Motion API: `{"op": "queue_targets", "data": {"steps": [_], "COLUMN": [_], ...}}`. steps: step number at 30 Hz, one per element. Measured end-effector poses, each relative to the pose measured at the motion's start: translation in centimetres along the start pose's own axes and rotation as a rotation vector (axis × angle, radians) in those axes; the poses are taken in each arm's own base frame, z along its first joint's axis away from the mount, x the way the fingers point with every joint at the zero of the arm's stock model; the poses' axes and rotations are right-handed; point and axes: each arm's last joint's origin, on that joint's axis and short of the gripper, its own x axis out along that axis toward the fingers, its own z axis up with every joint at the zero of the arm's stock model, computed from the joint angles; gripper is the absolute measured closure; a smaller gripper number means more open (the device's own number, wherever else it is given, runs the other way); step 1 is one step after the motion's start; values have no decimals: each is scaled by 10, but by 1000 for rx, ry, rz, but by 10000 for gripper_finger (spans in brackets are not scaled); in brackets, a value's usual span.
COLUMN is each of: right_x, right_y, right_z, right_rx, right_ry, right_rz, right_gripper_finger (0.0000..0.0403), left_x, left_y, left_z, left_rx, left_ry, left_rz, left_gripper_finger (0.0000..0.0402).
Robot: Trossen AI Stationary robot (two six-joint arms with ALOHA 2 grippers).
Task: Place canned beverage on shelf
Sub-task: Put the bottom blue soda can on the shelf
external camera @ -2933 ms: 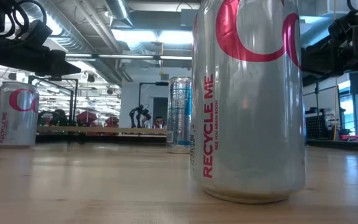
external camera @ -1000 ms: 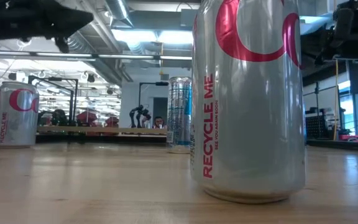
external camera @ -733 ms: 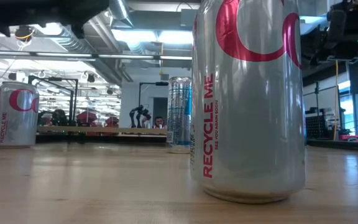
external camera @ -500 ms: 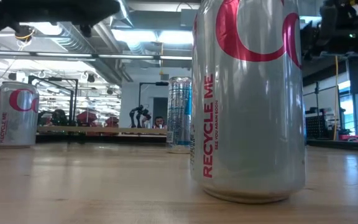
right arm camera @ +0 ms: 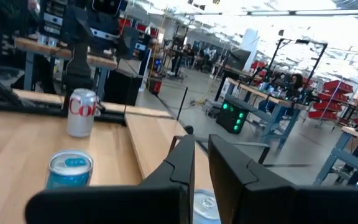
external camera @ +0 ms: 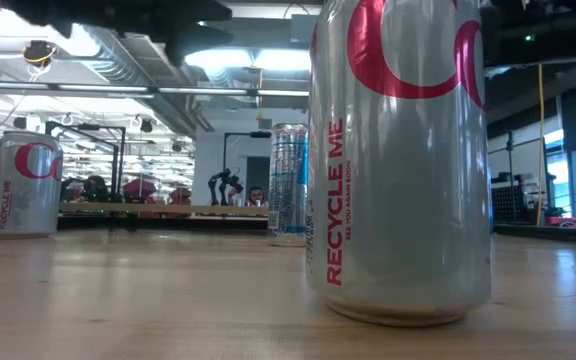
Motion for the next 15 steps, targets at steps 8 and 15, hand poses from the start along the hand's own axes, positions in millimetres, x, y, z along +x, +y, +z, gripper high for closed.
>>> {"op": "queue_targets", "data": {"steps": [8, 15], "right_x": [2, 1], "right_y": [1, 1], "right_z": [-2, -5], "right_rx": [-47, 36], "right_ry": [34, 63], "right_rz": [-17, 4], "right_gripper_finger": [364, 364], "left_x": [33, 58], "left_y": [-22, -40], "left_z": [4, -20], "left_rx": [11, 28], "left_ry": [102, 195], "left_rz": [-49, 47], "left_gripper_finger": [161, 162]}}
